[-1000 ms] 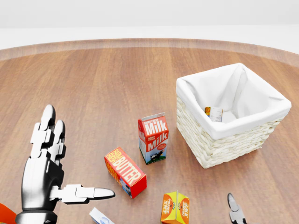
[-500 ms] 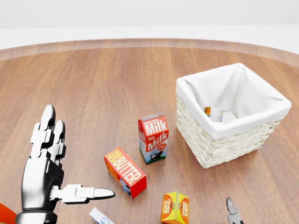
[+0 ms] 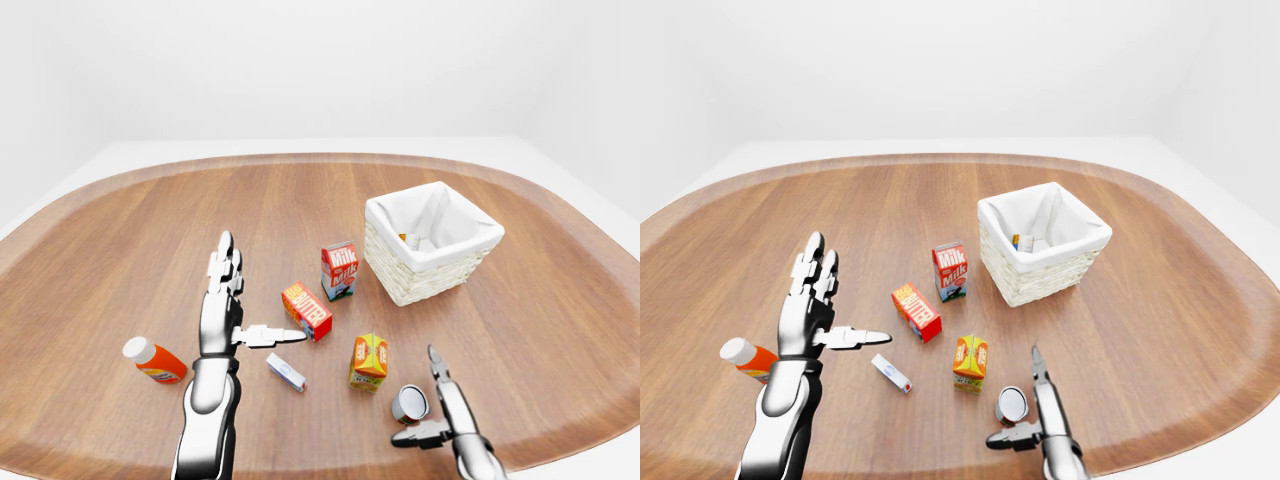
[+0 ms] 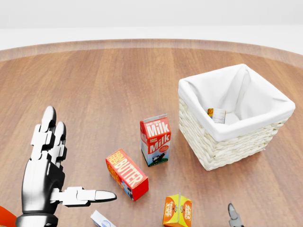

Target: Pick up the alphabet soup and the tomato sauce, and put them in the basket.

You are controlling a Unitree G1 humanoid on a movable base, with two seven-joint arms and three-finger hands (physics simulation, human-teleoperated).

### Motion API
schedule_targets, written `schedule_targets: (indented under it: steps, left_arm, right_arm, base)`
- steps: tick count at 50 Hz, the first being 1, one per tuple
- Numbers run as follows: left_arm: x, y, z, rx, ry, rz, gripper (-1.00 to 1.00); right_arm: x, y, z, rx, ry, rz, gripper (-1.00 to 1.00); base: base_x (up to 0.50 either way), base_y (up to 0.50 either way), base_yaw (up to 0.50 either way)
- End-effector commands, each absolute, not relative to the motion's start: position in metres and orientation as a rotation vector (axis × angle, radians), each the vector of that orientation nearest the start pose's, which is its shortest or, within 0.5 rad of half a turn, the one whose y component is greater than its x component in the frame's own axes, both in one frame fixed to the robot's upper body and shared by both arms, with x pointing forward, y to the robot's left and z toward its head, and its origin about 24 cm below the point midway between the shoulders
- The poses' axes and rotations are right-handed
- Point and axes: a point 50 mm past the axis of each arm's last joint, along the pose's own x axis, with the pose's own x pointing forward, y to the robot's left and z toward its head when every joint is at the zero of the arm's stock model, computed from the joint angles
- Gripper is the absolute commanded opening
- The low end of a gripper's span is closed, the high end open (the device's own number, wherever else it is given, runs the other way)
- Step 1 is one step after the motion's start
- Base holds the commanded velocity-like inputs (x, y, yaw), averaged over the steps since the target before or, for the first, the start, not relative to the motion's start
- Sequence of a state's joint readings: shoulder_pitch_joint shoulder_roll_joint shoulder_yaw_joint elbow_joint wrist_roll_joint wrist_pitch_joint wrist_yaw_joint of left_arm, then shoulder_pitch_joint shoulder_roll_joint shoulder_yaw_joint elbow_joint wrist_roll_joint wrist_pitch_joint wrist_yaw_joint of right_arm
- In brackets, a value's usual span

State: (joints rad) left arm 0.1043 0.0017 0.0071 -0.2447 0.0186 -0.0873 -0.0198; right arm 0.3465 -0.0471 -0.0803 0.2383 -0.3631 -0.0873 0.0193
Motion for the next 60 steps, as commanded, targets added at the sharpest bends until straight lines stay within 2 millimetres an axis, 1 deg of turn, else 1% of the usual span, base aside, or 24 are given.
schedule_targets:
  steps: [1, 28, 29, 30, 31, 43, 48, 49, 52, 57, 60]
  left_arm:
    - [0.231, 0.156, 0.084, 0.025, -0.236, 0.016, 1.00]
    - [0.231, 0.156, 0.084, 0.026, -0.236, 0.016, 1.00]
    - [0.231, 0.156, 0.084, 0.026, -0.236, 0.016, 1.00]
    - [0.231, 0.156, 0.084, 0.025, -0.236, 0.016, 1.00]
    - [0.231, 0.156, 0.084, 0.025, -0.236, 0.016, 1.00]
    - [0.231, 0.156, 0.084, 0.025, -0.236, 0.016, 1.00]
    - [0.231, 0.156, 0.084, 0.026, -0.236, 0.016, 1.00]
    - [0.231, 0.156, 0.084, 0.026, -0.236, 0.016, 1.00]
    - [0.231, 0.156, 0.084, 0.025, -0.236, 0.016, 1.00]
    - [0.231, 0.156, 0.084, 0.025, -0.236, 0.016, 1.00]
    - [0.231, 0.156, 0.084, 0.026, -0.236, 0.016, 1.00]
  right_arm:
    - [0.144, -0.195, -0.075, -0.399, 0.537, -0.037, 1.00]
    - [0.148, -0.190, -0.075, -0.428, 0.526, -0.016, 1.00]
    - [0.147, -0.190, -0.074, -0.425, 0.523, -0.013, -0.08]
    - [0.147, -0.190, -0.074, -0.425, 0.523, -0.013, -0.45]
    - [0.146, -0.190, -0.074, -0.425, 0.525, -0.011, -1.00]
    - [0.142, -0.189, -0.059, -0.378, 0.474, -0.019, -1.00]
    - [0.137, -0.185, -0.044, -0.349, 0.421, -0.012, -1.00]
    - [0.133, -0.185, -0.036, -0.336, 0.396, -0.014, -1.00]
    - [0.126, -0.186, -0.022, -0.304, 0.358, -0.023, -1.00]
    - [0.119, -0.189, -0.010, -0.272, 0.330, -0.035, -1.00]
    - [0.117, -0.189, -0.008, -0.259, 0.327, -0.040, -1.00]
  base:
    - [0.00, 0.00, 0.00]
    - [0.00, 0.00, 0.00]
    - [0.00, 0.00, 0.00]
    - [0.00, 0.00, 0.00]
    - [0.00, 0.00, 0.00]
    - [0.00, 0.00, 0.00]
    - [0.00, 0.00, 0.00]
    - [0.00, 0.00, 0.00]
    - [0.00, 0.00, 0.00]
    - [0.00, 0.00, 0.00]
    - [0.00, 0.00, 0.00]
